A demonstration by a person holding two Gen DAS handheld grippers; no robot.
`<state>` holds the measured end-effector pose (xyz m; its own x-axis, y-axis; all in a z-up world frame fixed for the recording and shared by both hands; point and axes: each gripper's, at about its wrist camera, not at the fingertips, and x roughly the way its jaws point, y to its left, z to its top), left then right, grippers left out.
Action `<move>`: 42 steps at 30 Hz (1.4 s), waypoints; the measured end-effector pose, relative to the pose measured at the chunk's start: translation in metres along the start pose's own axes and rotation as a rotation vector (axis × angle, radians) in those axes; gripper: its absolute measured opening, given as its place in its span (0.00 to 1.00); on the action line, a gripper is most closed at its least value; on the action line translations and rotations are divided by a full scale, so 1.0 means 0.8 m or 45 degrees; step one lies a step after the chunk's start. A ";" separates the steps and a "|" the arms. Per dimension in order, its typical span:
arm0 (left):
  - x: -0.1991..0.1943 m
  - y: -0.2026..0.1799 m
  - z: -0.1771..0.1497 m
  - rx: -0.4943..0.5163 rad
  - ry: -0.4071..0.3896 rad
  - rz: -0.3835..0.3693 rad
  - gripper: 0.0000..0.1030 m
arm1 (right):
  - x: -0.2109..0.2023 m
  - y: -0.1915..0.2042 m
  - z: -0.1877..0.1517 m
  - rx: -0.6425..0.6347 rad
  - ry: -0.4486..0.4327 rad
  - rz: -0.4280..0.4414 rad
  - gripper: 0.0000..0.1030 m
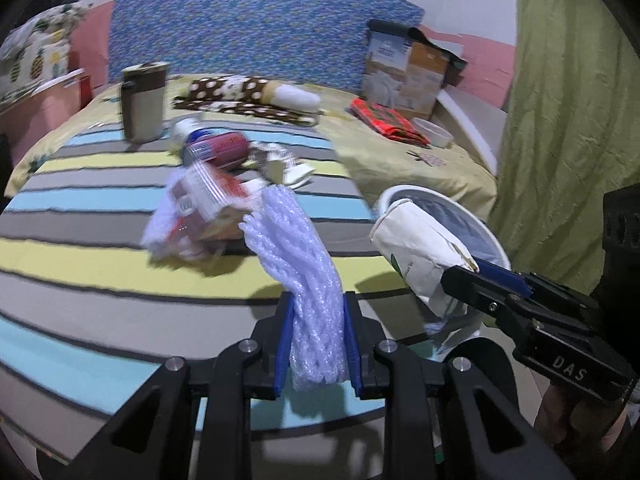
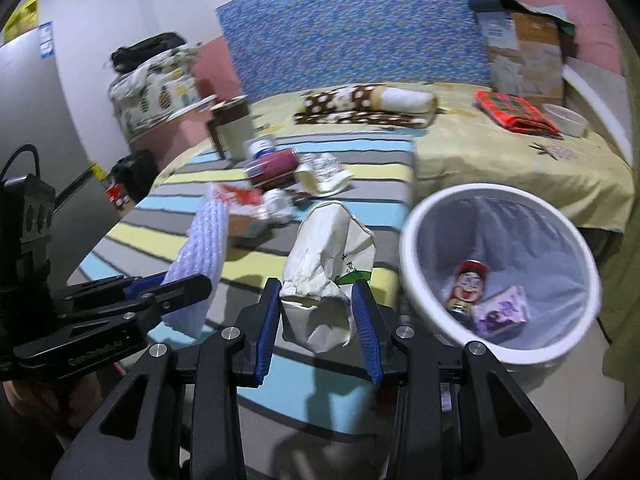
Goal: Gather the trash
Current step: 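Carry the foam net and paper bag over the white bin with both tools, then open both tools to drop the net and bag into the bin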
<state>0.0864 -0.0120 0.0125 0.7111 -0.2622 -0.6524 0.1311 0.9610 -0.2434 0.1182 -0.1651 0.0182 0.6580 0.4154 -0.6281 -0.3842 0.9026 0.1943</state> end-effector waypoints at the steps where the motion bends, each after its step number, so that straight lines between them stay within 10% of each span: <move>1: 0.004 -0.008 0.003 0.015 0.001 -0.015 0.24 | -0.003 -0.008 0.000 0.015 -0.007 -0.017 0.37; 34: 0.126 -0.136 0.065 0.244 0.097 -0.292 0.26 | -0.007 -0.129 -0.009 0.255 0.001 -0.205 0.38; 42: 0.142 -0.127 0.070 0.192 0.112 -0.335 0.53 | 0.005 -0.139 -0.007 0.294 0.030 -0.180 0.39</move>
<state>0.1928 -0.1342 0.0033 0.5774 -0.5038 -0.6425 0.4083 0.8596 -0.3071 0.1600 -0.2647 -0.0105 0.6785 0.2834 -0.6777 -0.1302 0.9544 0.2687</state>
